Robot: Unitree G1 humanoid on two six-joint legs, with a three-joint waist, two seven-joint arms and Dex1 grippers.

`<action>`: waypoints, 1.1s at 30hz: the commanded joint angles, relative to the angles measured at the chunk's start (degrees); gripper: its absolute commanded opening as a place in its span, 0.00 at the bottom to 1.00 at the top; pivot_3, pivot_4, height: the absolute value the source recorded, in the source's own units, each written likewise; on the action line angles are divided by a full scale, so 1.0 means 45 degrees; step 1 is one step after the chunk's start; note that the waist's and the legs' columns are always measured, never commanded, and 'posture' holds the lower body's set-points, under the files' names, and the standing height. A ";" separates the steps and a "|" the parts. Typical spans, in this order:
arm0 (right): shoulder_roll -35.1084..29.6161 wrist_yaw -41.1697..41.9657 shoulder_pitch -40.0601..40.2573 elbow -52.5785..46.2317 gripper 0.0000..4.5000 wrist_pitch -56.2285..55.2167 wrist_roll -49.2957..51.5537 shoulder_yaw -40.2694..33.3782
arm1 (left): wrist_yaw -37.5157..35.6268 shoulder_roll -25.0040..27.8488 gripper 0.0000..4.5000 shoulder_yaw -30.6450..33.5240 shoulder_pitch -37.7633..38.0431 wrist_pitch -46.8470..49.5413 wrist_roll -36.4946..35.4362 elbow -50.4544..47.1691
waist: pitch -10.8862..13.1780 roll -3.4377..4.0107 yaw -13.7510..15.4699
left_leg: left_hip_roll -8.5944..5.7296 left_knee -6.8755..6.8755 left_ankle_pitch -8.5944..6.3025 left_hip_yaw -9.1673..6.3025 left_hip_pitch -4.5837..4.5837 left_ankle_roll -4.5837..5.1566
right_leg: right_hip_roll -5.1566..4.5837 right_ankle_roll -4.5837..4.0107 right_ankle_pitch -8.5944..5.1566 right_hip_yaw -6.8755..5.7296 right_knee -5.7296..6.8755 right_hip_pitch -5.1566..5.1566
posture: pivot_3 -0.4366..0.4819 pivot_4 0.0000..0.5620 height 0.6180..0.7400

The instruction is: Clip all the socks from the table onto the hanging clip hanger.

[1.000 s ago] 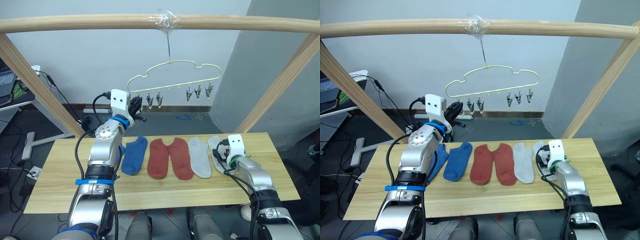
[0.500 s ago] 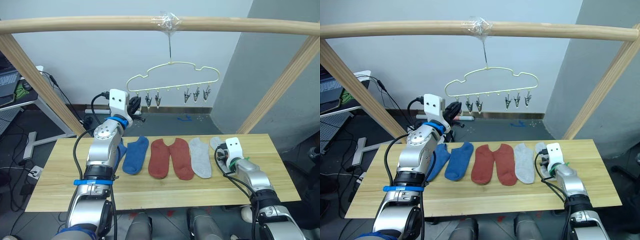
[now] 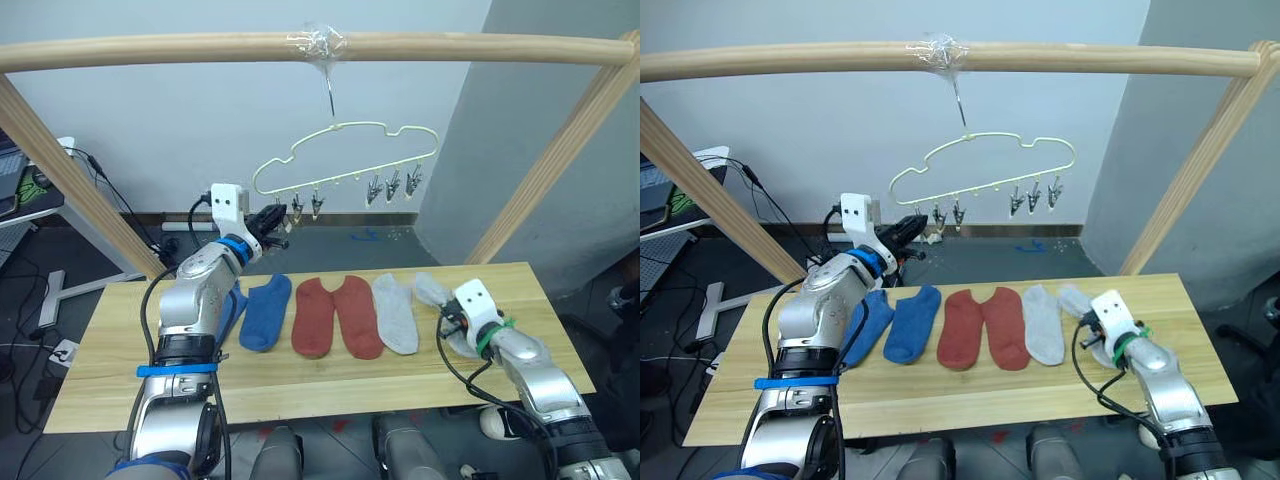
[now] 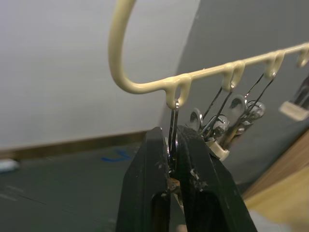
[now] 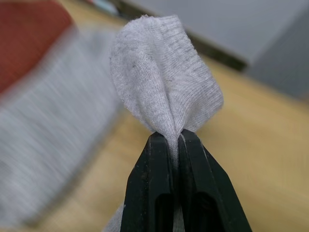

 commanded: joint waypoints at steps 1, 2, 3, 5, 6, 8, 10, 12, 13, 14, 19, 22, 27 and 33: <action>0.0546 0.0276 -0.0536 -0.2817 0.01 0.1778 0.0370 0.0817 | 0.0740 -0.0078 0.00 0.2285 -0.0623 0.3487 -0.3688 -0.0422 | 0.0006 -0.0012 -0.0036 | 0.0000 0.0005 0.0000 -0.0006 -0.0005 0.0000 | 0.0000 0.0000 0.0000 -0.0002 0.0002 -0.0001 | 0.49 0.33 1.00; 0.0977 0.0156 -0.0877 -0.3110 0.01 0.2221 0.0501 0.1024 | 0.0894 -0.0096 0.00 0.2544 -0.0734 0.3932 -0.4176 -0.0424 | 0.0009 -0.0016 -0.0064 | 0.0000 0.0005 0.0000 -0.0008 -0.0008 0.0000 | 0.0000 0.0000 0.0000 -0.0004 0.0001 -0.0004 | 0.49 0.33 1.00; 0.1267 0.0077 -0.1087 -0.3316 0.01 0.2546 0.0549 0.1168 | 0.1052 -0.0102 0.00 0.2725 -0.0787 0.4252 -0.4494 -0.0454 | 0.0012 -0.0021 -0.0083 | 0.0000 0.0005 0.0000 -0.0009 -0.0008 0.0000 | 0.0000 0.0000 0.0000 -0.0004 0.0000 -0.0004 | 0.49 0.32 1.00; 0.1976 -0.0076 -0.1649 -0.3560 0.01 0.3187 0.0699 0.1501 | 0.1369 -0.0180 0.00 0.3007 -0.0912 0.4838 -0.5140 -0.0525 | 0.0012 -0.0023 -0.0064 | 0.0000 0.0008 0.0000 -0.0011 -0.0021 -0.0001 | 0.0000 0.0003 0.0002 -0.0005 -0.0002 -0.0007 | 0.49 0.32 1.00; 0.2271 -0.0152 -0.1892 -0.3613 0.01 0.3397 0.0720 0.1664 | 0.1494 -0.0217 0.00 0.3078 -0.0931 0.5037 -0.5419 -0.0630 | 0.0013 -0.0025 -0.0041 | -0.0001 0.0009 0.0000 -0.0012 -0.0029 -0.0002 | 0.0000 0.0008 0.0006 -0.0006 -0.0004 -0.0008 | 0.49 0.32 1.00; 0.2727 -0.0272 -0.2314 -0.3573 0.01 0.3678 0.0652 0.1992 | 0.1820 -0.0319 0.00 0.3192 -0.0982 0.5273 -0.5846 -0.0762 | 0.0013 -0.0027 0.0098 | -0.0001 0.0011 0.0000 -0.0020 -0.0063 -0.0003 | 0.0000 0.0030 0.0023 -0.0012 -0.0005 -0.0036 | 0.49 0.32 1.00; 0.3175 -0.0482 -0.2595 -0.3407 0.01 0.3830 0.0627 0.2168 | 0.1969 -0.0352 0.00 0.3156 -0.0958 0.5417 -0.6111 -0.0911 | 0.0013 -0.0028 0.0240 | -0.0001 0.0011 0.0000 -0.0021 -0.0096 -0.0005 | -0.0001 0.0032 0.0027 -0.0014 -0.0004 -0.0075 | 0.49 0.31 1.00; 0.3404 -0.0561 -0.2697 -0.3344 0.01 0.3926 0.0625 0.2256 | 0.2071 -0.0357 0.00 0.3094 -0.0893 0.5536 -0.6348 -0.1075 | 0.0013 -0.0028 0.0306 | -0.0001 0.0006 0.0000 -0.0023 -0.0111 -0.0005 | 0.0000 0.0028 0.0027 -0.0017 -0.0001 -0.0094 | 0.50 0.31 1.00; 0.3665 -0.0675 -0.2820 -0.3251 0.01 0.3999 0.0661 0.2299 | 0.2087 -0.0379 0.00 0.3049 -0.0859 0.5652 -0.6543 -0.1210 | 0.0013 -0.0028 0.0323 | -0.0001 0.0006 0.0000 -0.0023 -0.0111 -0.0006 | 0.0000 0.0026 0.0026 -0.0017 -0.0002 -0.0094 | 0.50 0.31 1.00; 0.3861 -0.0760 -0.2910 -0.3183 0.01 0.4053 0.0685 0.2326 | 0.2108 -0.0389 0.00 0.3011 -0.0833 0.5732 -0.6698 -0.1307 | 0.0013 -0.0028 0.0326 | -0.0002 0.0006 -0.0001 -0.0022 -0.0114 -0.0007 | -0.0001 0.0026 0.0026 -0.0016 -0.0004 -0.0094 | 0.50 0.31 1.00; 0.4428 -0.0916 -0.3095 -0.3452 0.01 0.4577 0.0937 0.2193 | 0.2268 -0.0382 0.00 0.2950 -0.0745 0.5920 -0.7182 -0.1597 | 0.0014 -0.0028 0.0344 | -0.0001 0.0008 0.0000 -0.0023 -0.0109 -0.0006 | 0.0000 0.0025 0.0026 -0.0020 0.0006 -0.0097 | 0.50 0.31 1.00; 0.4566 -0.0970 -0.3192 -0.3536 0.01 0.4771 0.1060 0.2076 | 0.2219 -0.0361 0.00 0.2802 -0.0659 0.5990 -0.7239 -0.1739 | 0.0014 -0.0028 0.0434 | -0.0002 0.0010 0.0000 -0.0023 -0.0113 -0.0007 | -0.0001 0.0025 0.0026 -0.0019 0.0002 -0.0095 | 0.50 0.31 1.00; 0.4733 -0.1085 -0.3463 -0.3692 0.01 0.5090 0.1344 0.1935 | 0.2354 -0.0379 0.00 0.2812 -0.0584 0.5999 -0.7409 -0.1825 | 0.0015 -0.0029 0.0506 | -0.0002 0.0008 0.0000 -0.0022 -0.0113 -0.0006 | -0.0001 0.0021 0.0024 -0.0020 0.0002 -0.0098 | 0.50 0.32 1.00; 0.4423 -0.1001 -0.3205 -0.4101 0.01 0.5338 0.1500 0.1879 | 0.2380 -0.0167 0.00 0.2856 -0.0624 0.5974 -0.7514 -0.1711 | 0.0015 -0.0029 0.0511 | -0.0002 0.0008 -0.0001 -0.0022 -0.0113 -0.0006 | -0.0001 0.0020 0.0024 -0.0020 0.0002 -0.0097 | 0.50 0.32 1.00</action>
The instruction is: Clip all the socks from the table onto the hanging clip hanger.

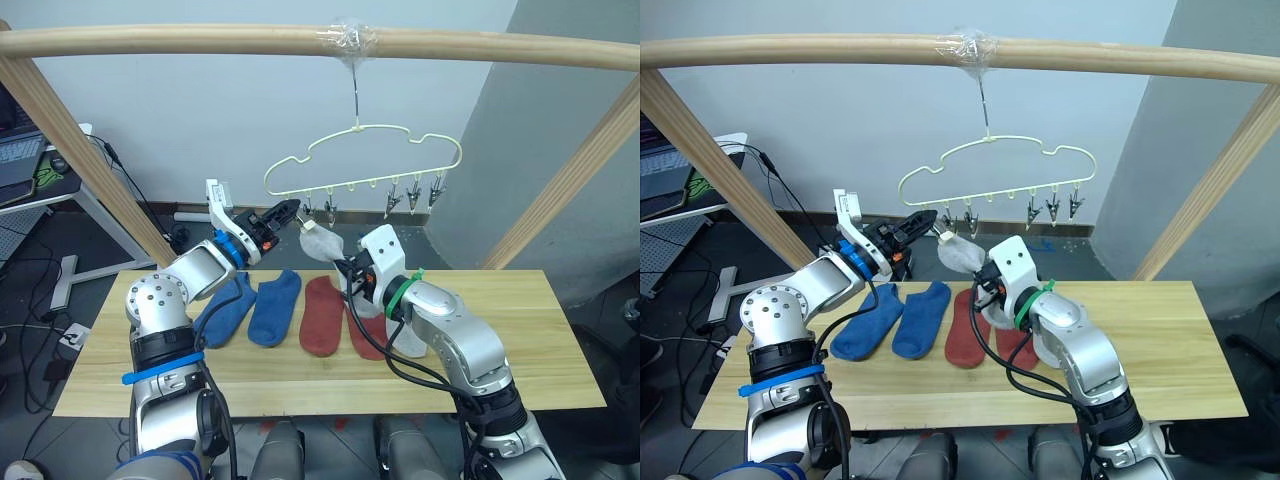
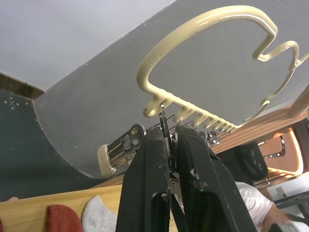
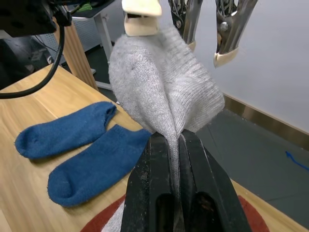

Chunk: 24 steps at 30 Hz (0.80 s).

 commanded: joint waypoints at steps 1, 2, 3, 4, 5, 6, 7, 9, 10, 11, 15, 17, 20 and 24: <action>-0.0129 0.0033 0.0123 -0.0788 0.01 0.0054 0.0279 -0.0152 | -0.0196 0.0191 0.00 0.0029 -0.0167 -0.0070 -0.0522 -0.0656 | 0.0000 0.0000 0.0000 | 0.0000 0.0000 0.0000 0.0000 0.0000 0.0000 | 0.0000 -0.0001 0.0000 0.0000 0.0000 0.0000 | 0.50 0.32 1.00; -0.0166 0.0035 0.0133 -0.0812 0.01 0.0062 0.0311 -0.0158 | -0.0195 0.0200 0.00 0.0010 -0.0169 -0.0077 -0.0524 -0.0653 | 0.0000 0.0000 0.0000 | 0.0000 -0.0001 0.0000 0.0000 0.0000 0.0000 | 0.0000 -0.0002 -0.0001 0.0000 0.0000 0.0000 | 0.50 0.33 1.00; -0.0263 0.0064 0.0232 -0.0901 0.01 0.0073 0.0350 -0.0143 | -0.0221 0.0230 0.00 -0.0036 -0.0169 -0.0084 -0.0493 -0.0660 | 0.0000 0.0000 0.0000 | 0.0000 0.0000 0.0000 0.0000 0.0000 0.0000 | 0.0000 -0.0002 -0.0001 0.0000 0.0000 0.0000 | 0.50 0.33 1.00; -0.0335 0.0078 0.0301 -0.0962 0.01 0.0082 0.0385 -0.0129 | -0.0238 0.0249 0.00 -0.0068 -0.0170 -0.0092 -0.0471 -0.0664 | 0.0000 0.0000 0.0000 | 0.0000 -0.0001 0.0000 0.0000 0.0000 0.0000 | 0.0000 -0.0002 -0.0001 0.0000 0.0000 0.0000 | 0.50 0.33 1.00; -0.0398 0.0095 0.0359 -0.1037 0.01 0.0105 0.0438 -0.0158 | -0.0268 0.0266 0.00 -0.0097 -0.0184 -0.0103 -0.0448 -0.0652 | 0.0000 0.0000 0.0000 | 0.0000 0.0000 0.0000 0.0000 0.0000 0.0000 | 0.0000 -0.0006 -0.0003 0.0000 0.0000 0.0000 | 0.50 0.33 1.00; -0.0438 0.0100 0.0392 -0.1087 0.01 0.0122 0.0478 -0.0179 | -0.0288 0.0278 0.00 -0.0113 -0.0193 -0.0112 -0.0436 -0.0642 | 0.0000 0.0000 -0.0001 | 0.0000 0.0000 0.0000 0.0000 0.0000 0.0000 | 0.0000 -0.0013 -0.0007 0.0000 0.0000 0.0000 | 0.50 0.33 1.00; -0.0451 0.0088 0.0378 -0.1139 0.01 0.0156 0.0519 -0.0210 | -0.0306 0.0292 0.00 -0.0135 -0.0187 -0.0119 -0.0417 -0.0636 | 0.0000 0.0000 -0.0002 | 0.0000 0.0000 0.0000 0.0000 0.0000 0.0000 | 0.0000 -0.0013 -0.0008 0.0000 0.0000 0.0000 | 0.50 0.33 1.00; -0.0421 0.0033 0.0312 -0.1237 0.01 0.0247 0.0611 -0.0270 | -0.0317 0.0306 0.00 -0.0149 -0.0163 -0.0110 -0.0440 -0.0632 | 0.0001 0.0000 -0.0003 | 0.0000 0.0000 0.0000 0.0000 0.0002 0.0000 | 0.0000 -0.0015 -0.0009 0.0000 0.0001 -0.0001 | 0.50 0.33 1.00; -0.0412 0.0016 0.0293 -0.1262 0.01 0.0276 0.0636 -0.0284 | -0.0319 0.0310 0.00 -0.0153 -0.0157 -0.0108 -0.0451 -0.0631 | 0.0000 0.0000 -0.0003 | 0.0000 0.0000 0.0000 0.0000 0.0002 0.0000 | 0.0000 -0.0015 -0.0009 0.0000 0.0002 -0.0001 | 0.50 0.33 1.00; -0.0358 -0.0010 0.0251 -0.1254 0.01 0.0253 0.0656 -0.0284 | -0.0335 0.0309 0.00 -0.0177 -0.0123 -0.0120 -0.0429 -0.0650 | 0.0000 0.0000 -0.0004 | 0.0000 0.0000 0.0000 0.0000 0.0002 0.0000 | 0.0000 -0.0014 -0.0009 -0.0001 0.0001 -0.0001 | 0.50 0.33 1.00; -0.0211 -0.0075 0.0087 -0.1161 0.01 0.0192 0.0724 -0.0235 | -0.0421 0.0332 0.00 -0.0272 -0.0072 -0.0143 -0.0375 -0.0671 | 0.0001 -0.0001 -0.0002 | 0.0000 0.0000 0.0000 0.0000 0.0000 0.0000 | 0.0000 -0.0013 -0.0008 0.0000 0.0000 0.0000 | 0.50 0.33 1.00; -0.0128 -0.0093 -0.0002 -0.1113 0.01 0.0168 0.0748 -0.0205 | -0.0478 0.0352 0.00 -0.0324 -0.0058 -0.0148 -0.0346 -0.0687 | 0.0001 -0.0001 -0.0002 | 0.0000 0.0000 0.0000 0.0000 0.0000 0.0000 | 0.0000 -0.0014 -0.0009 0.0000 0.0000 -0.0001 | 0.50 0.33 1.00; -0.0053 -0.0126 -0.0064 -0.1071 0.01 0.0148 0.0779 -0.0235 | -0.0532 0.0387 0.00 -0.0331 -0.0075 -0.0194 -0.0339 -0.0641 | 0.0001 -0.0001 -0.0001 | 0.0000 0.0000 0.0000 0.0000 0.0000 0.0000 | 0.0000 -0.0014 -0.0008 -0.0001 0.0000 0.0000 | 0.50 0.33 1.00; 0.0028 -0.0181 -0.0145 -0.1006 0.01 0.0142 0.0872 -0.0247 | -0.0628 0.0410 0.00 -0.0359 -0.0078 -0.0310 -0.0295 -0.0612 | 0.0001 -0.0001 0.0000 | 0.0000 -0.0001 0.0000 0.0000 0.0000 0.0000 | 0.0000 -0.0014 -0.0009 0.0000 0.0000 -0.0002 | 0.50 0.33 1.00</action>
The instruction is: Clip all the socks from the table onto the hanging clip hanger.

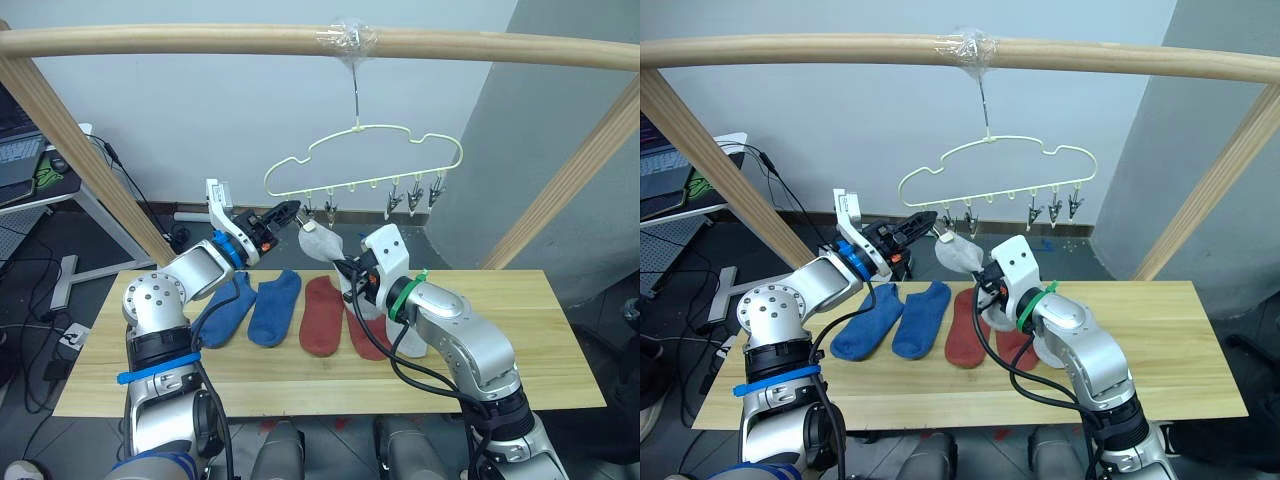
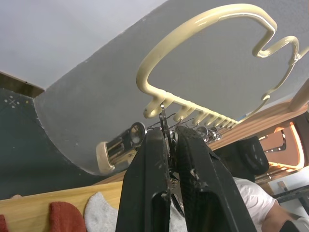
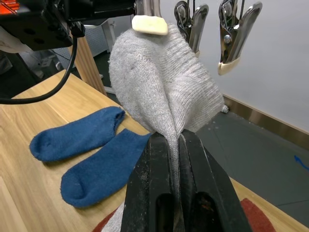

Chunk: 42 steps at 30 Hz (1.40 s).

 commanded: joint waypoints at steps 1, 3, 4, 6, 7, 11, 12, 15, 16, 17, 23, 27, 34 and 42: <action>0.0130 -0.0117 -0.0317 -0.0340 0.01 -0.0169 0.0160 -0.0129 | -0.0432 0.0047 0.00 -0.0099 -0.0136 -0.0382 -0.0223 -0.0646 | 0.0000 0.0000 0.0001 | 0.0000 0.0000 0.0000 0.0000 0.0000 0.0000 | 0.0000 0.0000 0.0000 0.0000 0.0000 0.0000 | 0.50 0.33 1.00; 0.0156 -0.0159 -0.0330 -0.0285 0.01 -0.0187 0.0152 -0.0089 | -0.0525 0.0035 0.00 -0.0139 -0.0118 -0.0528 -0.0209 -0.0715 | 0.0000 0.0000 0.0001 | 0.0000 0.0000 0.0000 0.0000 0.0000 0.0000 | 0.0000 -0.0001 0.0000 0.0001 0.0000 0.0000 | 0.50 0.33 1.00; 0.0161 -0.0174 -0.0335 -0.0265 0.01 -0.0194 0.0150 -0.0073 | -0.0549 0.0035 0.00 -0.0157 -0.0110 -0.0579 -0.0219 -0.0741 | 0.0000 0.0000 0.0002 | 0.0000 0.0000 0.0000 0.0000 -0.0001 0.0000 | 0.0000 -0.0001 0.0000 0.0001 0.0000 0.0000 | 0.50 0.33 1.00; 0.0190 -0.0217 -0.0367 -0.0214 0.00 -0.0216 0.0142 -0.0039 | -0.0709 0.0046 0.08 -0.0177 -0.0066 -0.0698 -0.0318 -0.0870 | 0.0001 -0.0001 0.0003 | 0.0000 0.0000 0.0000 0.0000 -0.0001 0.0000 | 0.0000 -0.0002 -0.0001 0.0000 0.0000 -0.0001 | 0.50 0.33 1.00; 0.0194 -0.0224 -0.0392 -0.0184 0.00 -0.0224 0.0144 -0.0040 | -0.0760 0.0047 0.15 -0.0196 -0.0057 -0.0748 -0.0344 -0.0908 | 0.0001 -0.0002 0.0002 | 0.0000 0.0000 0.0000 0.0000 -0.0001 0.0000 | 0.0000 -0.0002 -0.0001 0.0000 0.0000 -0.0001 | 0.50 0.34 1.00; 0.0236 -0.0260 -0.0425 -0.0109 0.00 -0.0238 0.0152 -0.0054 | -0.0852 0.0128 0.38 -0.0154 0.0005 -0.0575 -0.0584 -0.1004 | 0.0002 -0.0003 -0.0001 | 0.0000 -0.0001 0.0000 0.0001 0.0000 0.0000 | 0.0000 -0.0005 -0.0003 0.0001 -0.0002 -0.0001 | 0.50 0.34 1.00; 0.0243 -0.0261 -0.0431 -0.0098 0.00 -0.0240 0.0158 -0.0059 | -0.0843 0.0140 0.45 -0.0142 0.0015 -0.0566 -0.0593 -0.1005 | 0.0002 -0.0002 -0.0001 | 0.0000 -0.0001 0.0000 0.0000 0.0000 0.0000 | 0.0000 -0.0005 -0.0003 0.0001 -0.0002 -0.0001 | 0.50 0.34 1.00; 0.0303 -0.0275 -0.0460 -0.0032 0.00 -0.0261 0.0161 -0.0031 | -0.0816 0.0220 0.65 -0.0069 0.0118 -0.0434 -0.0753 -0.1107 | 0.0002 -0.0002 -0.0004 | 0.0000 0.0000 0.0000 0.0000 0.0001 0.0001 | 0.0000 -0.0009 -0.0005 0.0001 -0.0001 -0.0001 | 0.51 0.34 1.00; 0.0316 -0.0273 -0.0468 -0.0008 0.00 -0.0271 0.0158 -0.0020 | -0.0787 0.0247 0.72 -0.0058 0.0151 -0.0413 -0.0802 -0.1134 | 0.0002 -0.0002 -0.0006 | 0.0000 0.0000 0.0000 0.0000 0.0001 0.0000 | 0.0000 -0.0010 -0.0006 0.0001 -0.0001 -0.0001 | 0.51 0.34 1.00; 0.0342 -0.0268 -0.0472 0.0038 0.00 -0.0291 0.0152 0.0005 | -0.0694 0.0297 0.79 -0.0017 0.0207 -0.0403 -0.0843 -0.1159 | 0.0002 -0.0002 -0.0006 | 0.0000 0.0000 0.0000 0.0000 0.0001 0.0001 | 0.0000 -0.0009 -0.0006 0.0001 -0.0001 -0.0001 | 0.51 0.34 1.00; 0.0510 -0.0002 -0.0496 0.0980 0.00 -0.0795 0.0102 0.0308 | 0.0096 0.0979 0.99 0.0404 0.1518 -0.0408 -0.0793 -0.1774 | 0.0004 0.0001 -0.0104 | 0.0001 -0.0007 -0.0001 0.0004 0.0006 0.0002 | 0.0000 -0.0011 -0.0007 0.0007 0.0000 -0.0004 | 0.51 0.34 1.00; 0.1385 0.0050 -0.0932 0.2179 0.00 -0.0531 0.0832 -0.0293 | 0.0128 0.1512 0.99 0.0456 0.2242 -0.0400 -0.0943 -0.2436 | 0.0010 -0.0007 -0.0075 | 0.0004 -0.0013 0.0000 0.0002 0.0007 0.0002 | 0.0000 -0.0021 -0.0012 0.0002 0.0002 -0.0008 | 0.53 0.34 1.00; 0.2700 0.0086 -0.1980 0.4149 0.06 0.0229 0.2248 -0.1558 | -0.0100 0.2385 1.00 0.0407 0.2358 -0.0464 -0.1021 -0.2802 | 0.0016 -0.0020 0.0051 | 0.0003 -0.0009 0.0000 0.0002 0.0006 0.0002 | -0.0001 -0.0063 -0.0035 0.0000 0.0001 -0.0004 | 0.57 0.34 1.00; 0.3091 -0.0464 -0.2450 0.4710 0.66 0.1520 0.2942 -0.2509 | -0.0015 0.2847 1.00 0.0067 0.2805 -0.0506 -0.0936 -0.3873 | 0.0017 -0.0019 0.0086 | 0.0005 -0.0040 -0.0002 -0.0002 0.0004 0.0002 | -0.0002 -0.0077 -0.0038 -0.0009 0.0001 -0.0011 | 0.58 0.34 1.00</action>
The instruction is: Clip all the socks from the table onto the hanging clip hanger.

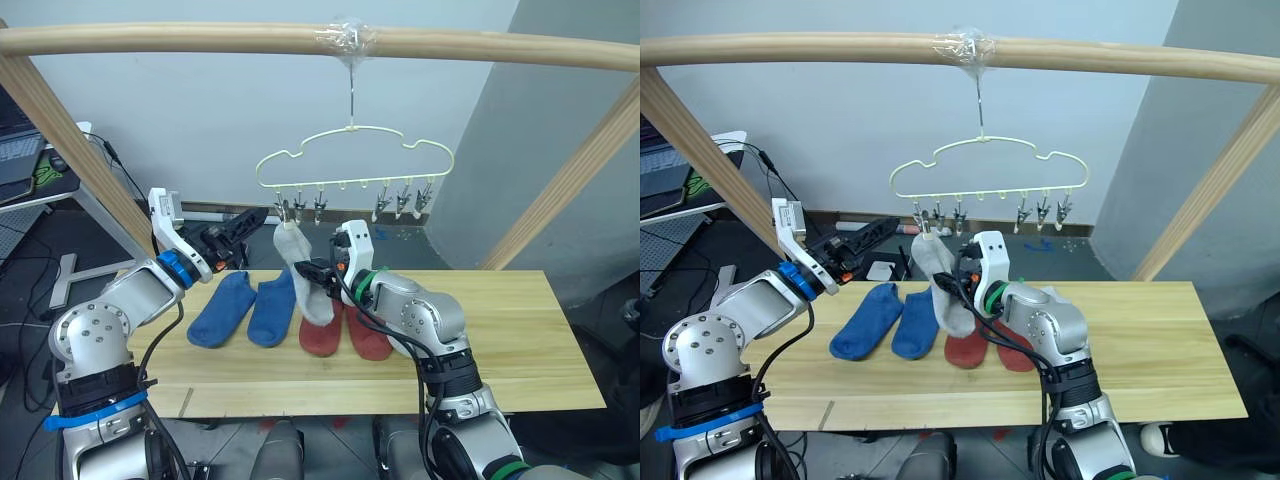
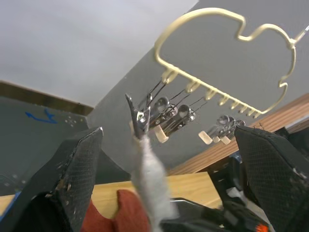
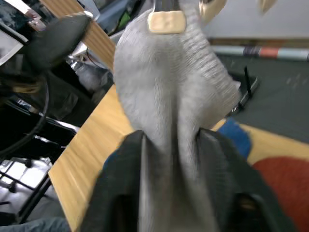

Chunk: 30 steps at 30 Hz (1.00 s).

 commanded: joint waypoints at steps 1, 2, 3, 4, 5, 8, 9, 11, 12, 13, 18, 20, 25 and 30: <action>-0.0043 -0.0023 -0.0205 -0.0453 0.72 0.0188 0.0383 -0.0137 | 0.0015 0.0246 1.00 -0.0149 -0.0020 -0.0102 -0.0082 -0.0814 | 0.0000 0.0000 -0.0003 | 0.0000 -0.0001 0.0000 0.0000 0.0000 0.0000 | 0.0000 0.0000 -0.0001 -0.0003 0.0000 -0.0002 | 0.58 0.34 1.00; -0.0166 0.0004 -0.0082 -0.0598 0.80 0.0288 0.0376 -0.0087 | 0.0125 0.0222 1.00 -0.0118 -0.0055 -0.0124 -0.0146 -0.0877 | 0.0000 0.0000 -0.0009 | 0.0000 -0.0001 0.0000 -0.0001 0.0001 0.0000 | 0.0000 -0.0004 -0.0003 -0.0003 0.0002 -0.0002 | 0.58 0.34 1.00; -0.0439 0.0078 0.0189 -0.0926 0.89 0.0381 0.0323 0.0023 | -0.0036 0.0361 1.00 -0.0498 -0.0011 -0.0284 0.0267 -0.1217 | 0.0000 0.0001 -0.0016 | 0.0000 -0.0001 0.0000 -0.0001 0.0004 0.0000 | 0.0001 -0.0007 -0.0005 -0.0003 0.0002 -0.0002 | 0.58 0.34 1.00; -0.0639 0.0129 0.0386 -0.1169 0.96 0.0451 0.0288 0.0105 | -0.0163 0.0469 1.00 -0.0786 0.0027 -0.0405 0.0581 -0.1470 | 0.0000 0.0000 0.0005 | 0.0000 -0.0001 0.0001 -0.0001 0.0004 0.0000 | 0.0000 -0.0008 -0.0006 -0.0002 0.0002 -0.0002 | 0.58 0.34 1.00; -0.1425 0.0269 0.0636 -0.1556 0.98 -0.0074 -0.0394 0.0748 | -0.0136 0.0555 1.00 -0.1681 0.0196 -0.1026 0.1829 -0.1817 | 0.0000 0.0000 0.0011 | 0.0000 -0.0001 0.0001 -0.0002 0.0001 0.0000 | 0.0000 -0.0010 -0.0008 -0.0005 0.0001 -0.0001 | 0.58 0.34 1.00; -0.2820 0.0548 0.1052 -0.2213 0.98 -0.1318 -0.1438 0.1756 | -0.0157 0.0459 1.00 -0.3274 0.0585 -0.2443 0.4039 -0.2377 | 0.0003 0.0005 0.0032 | -0.0008 -0.0001 0.0000 0.0008 0.0001 -0.0002 | -0.0007 -0.0011 -0.0009 0.0007 -0.0017 0.0004 | 0.58 0.34 1.00; -0.3200 0.0742 0.1258 -0.2588 0.98 -0.1601 -0.1437 0.1721 | -0.0138 0.0206 1.00 -0.3770 0.0715 -0.3195 0.4768 -0.2531 | 0.0004 0.0007 0.0021 | -0.0008 -0.0001 0.0000 0.0018 0.0001 -0.0002 | -0.0008 -0.0010 -0.0009 0.0014 -0.0018 0.0001 | 0.57 0.33 1.00; -0.3965 0.1142 0.1574 -0.3253 0.98 -0.2292 -0.1535 0.1668 | -0.0219 -0.0258 1.00 -0.4659 0.0928 -0.4743 0.6235 -0.2533 | 0.0004 0.0005 0.0017 | -0.0008 -0.0008 0.0000 0.0018 0.0001 -0.0002 | -0.0008 -0.0011 -0.0009 0.0013 -0.0018 -0.0002 | 0.56 0.33 1.00; -0.4272 0.1299 0.1664 -0.3493 0.98 -0.2593 -0.1591 0.1650 | -0.0294 -0.0435 1.00 -0.4967 0.0997 -0.5384 0.6828 -0.2415 | 0.0006 0.0008 0.0011 | -0.0006 -0.0011 0.0000 0.0017 -0.0001 -0.0002 | -0.0005 -0.0010 -0.0008 0.0012 -0.0018 -0.0005 | 0.56 0.33 1.00; -0.4875 0.1528 0.1788 -0.3798 0.99 -0.3048 -0.1834 0.1612 | -0.0114 -0.0748 0.96 -0.5427 0.0981 -0.6350 0.7794 -0.1946 | 0.0004 0.0008 0.0007 | -0.0006 -0.0012 0.0001 0.0018 -0.0003 -0.0002 | -0.0005 -0.0010 -0.0008 0.0014 -0.0017 -0.0011 | 0.54 0.32 1.00; -0.6010 0.2173 0.2133 -0.5095 1.00 -0.3761 -0.1326 0.0755 | 0.0270 -0.2257 0.67 -0.6738 0.0713 -0.8876 1.0286 -0.0527 | 0.0001 0.0001 -0.0057 | -0.0005 -0.0003 0.0001 0.0026 0.0001 -0.0001 | -0.0004 -0.0005 -0.0007 0.0019 -0.0021 -0.0003 | 0.51 0.31 1.00; -0.6234 0.2419 0.2194 -0.5509 1.00 -0.4006 -0.1226 0.0644 | 0.0331 -0.2616 0.55 -0.6914 0.0618 -0.9430 1.0828 -0.0153 | 0.0001 0.0002 -0.0072 | -0.0006 -0.0005 0.0001 0.0025 0.0002 0.0000 | -0.0003 -0.0003 -0.0006 0.0022 -0.0019 -0.0003 | 0.49 0.30 1.00; -0.6508 0.2570 0.2300 -0.6054 1.00 -0.4115 -0.1091 0.0473 | 0.0712 -0.3339 0.55 -0.6728 0.0203 -1.0384 1.1736 0.0866 | 0.0000 0.0001 -0.0083 | -0.0007 0.0005 0.0001 0.0025 0.0001 0.0000 | -0.0003 0.0064 0.0033 0.0021 -0.0020 0.0001 | 0.48 0.29 1.00; -0.6543 0.2554 0.2066 -0.6663 1.00 -0.4152 -0.0762 0.0202 | 0.1187 -0.3862 0.55 -0.6498 -0.0514 -1.1347 1.2464 0.2356 | 0.0000 0.0001 -0.0079 | -0.0007 0.0022 0.0001 0.0025 -0.0003 0.0000 | -0.0003 0.0065 0.0034 0.0020 -0.0019 0.0006 | 0.46 0.28 1.00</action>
